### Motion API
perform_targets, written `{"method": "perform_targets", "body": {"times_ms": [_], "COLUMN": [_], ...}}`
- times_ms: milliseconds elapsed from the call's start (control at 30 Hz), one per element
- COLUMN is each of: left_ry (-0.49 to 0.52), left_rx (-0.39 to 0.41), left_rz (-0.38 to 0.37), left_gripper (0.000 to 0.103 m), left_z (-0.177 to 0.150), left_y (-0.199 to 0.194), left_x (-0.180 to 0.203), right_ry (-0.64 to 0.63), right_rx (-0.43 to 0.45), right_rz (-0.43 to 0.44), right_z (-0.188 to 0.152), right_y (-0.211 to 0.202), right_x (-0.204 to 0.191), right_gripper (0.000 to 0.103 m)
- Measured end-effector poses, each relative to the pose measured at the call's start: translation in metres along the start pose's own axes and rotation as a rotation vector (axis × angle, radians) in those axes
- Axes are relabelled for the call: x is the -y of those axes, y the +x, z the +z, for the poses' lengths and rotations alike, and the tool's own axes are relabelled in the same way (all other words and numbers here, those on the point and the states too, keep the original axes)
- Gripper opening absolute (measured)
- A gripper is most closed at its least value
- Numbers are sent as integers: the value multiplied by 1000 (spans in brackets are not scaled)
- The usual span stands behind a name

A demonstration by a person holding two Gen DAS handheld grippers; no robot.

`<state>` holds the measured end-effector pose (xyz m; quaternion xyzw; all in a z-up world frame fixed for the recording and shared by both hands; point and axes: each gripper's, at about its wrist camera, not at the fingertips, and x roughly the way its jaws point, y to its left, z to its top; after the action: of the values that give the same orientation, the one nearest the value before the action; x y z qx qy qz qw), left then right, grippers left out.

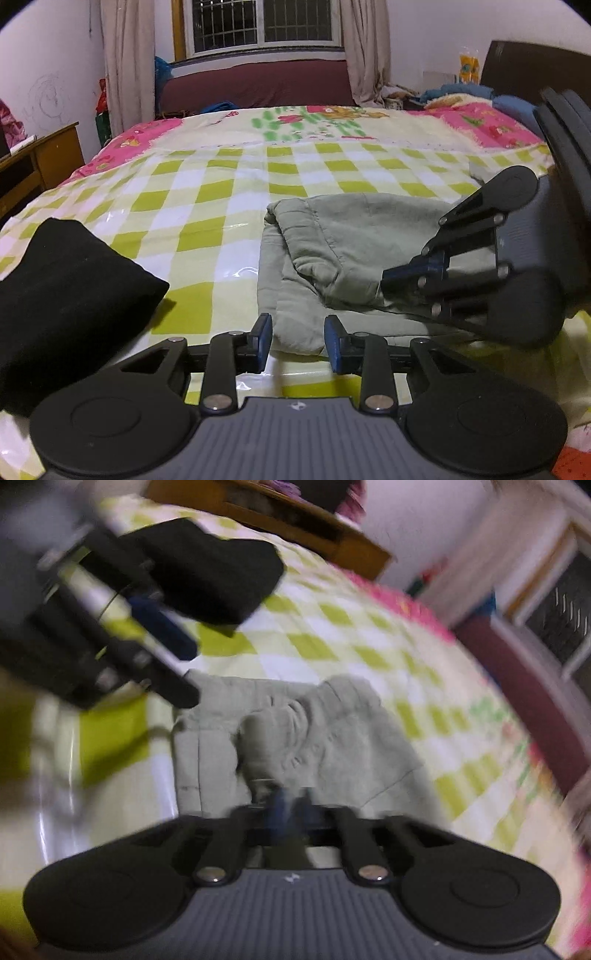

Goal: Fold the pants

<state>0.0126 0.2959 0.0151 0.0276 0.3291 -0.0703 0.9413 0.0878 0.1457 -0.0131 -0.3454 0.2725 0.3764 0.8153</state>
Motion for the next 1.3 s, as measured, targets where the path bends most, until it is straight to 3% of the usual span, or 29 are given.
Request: {"method": "perform_targets", "body": {"times_ms": [200,300,567,633,700,767,833,900,1000,1100,1167,1267,1300], "left_ry": [-33,-39,-12,-14,-19,-28,-31,-32,-28,-32,-21,30,32], "left_rx": [36,49,44,42,42,42,39,36,40,46,35,-2,-13], "left_rz": [-2,3,4,-2,-1,0,4,8,14,15,23,50,36], "left_gripper": [46,47,50,50,50,50,50,50,50,50,51,51,51], "left_z": [-4,-6,-11,-12,-13,-14,-15,-16,-16,-16,-17,-24,-25], "left_y": [-17,-23,-22,-21,-21,-21,-22,-22,-27,-32,-32,-27,-27], "left_x": [-11,-14,-12,-11,-13,-15,-16,-17,-19,-21,-20,-12,-10], "right_ry": [288,197,19,-17,-51,-78,-111,-57,80,84,73,102,124], "right_rx": [79,104,43,51,55,74,59,18,30,97,93,20,7], "right_rz": [132,133,107,110,131,157,116,111,149,166,183,211,219], "right_z": [26,32,20,21,23,24,25,29,40,47,47,37,34], "right_y": [-36,-40,-16,-13,-12,-12,-6,6,2,-14,-13,2,2], "right_x": [31,19,-15,-21,-29,-34,-42,-40,-29,-34,-43,-43,-40], "right_gripper": [0,1,6,16,36,39,34,4,4,4,4,14,25]}}
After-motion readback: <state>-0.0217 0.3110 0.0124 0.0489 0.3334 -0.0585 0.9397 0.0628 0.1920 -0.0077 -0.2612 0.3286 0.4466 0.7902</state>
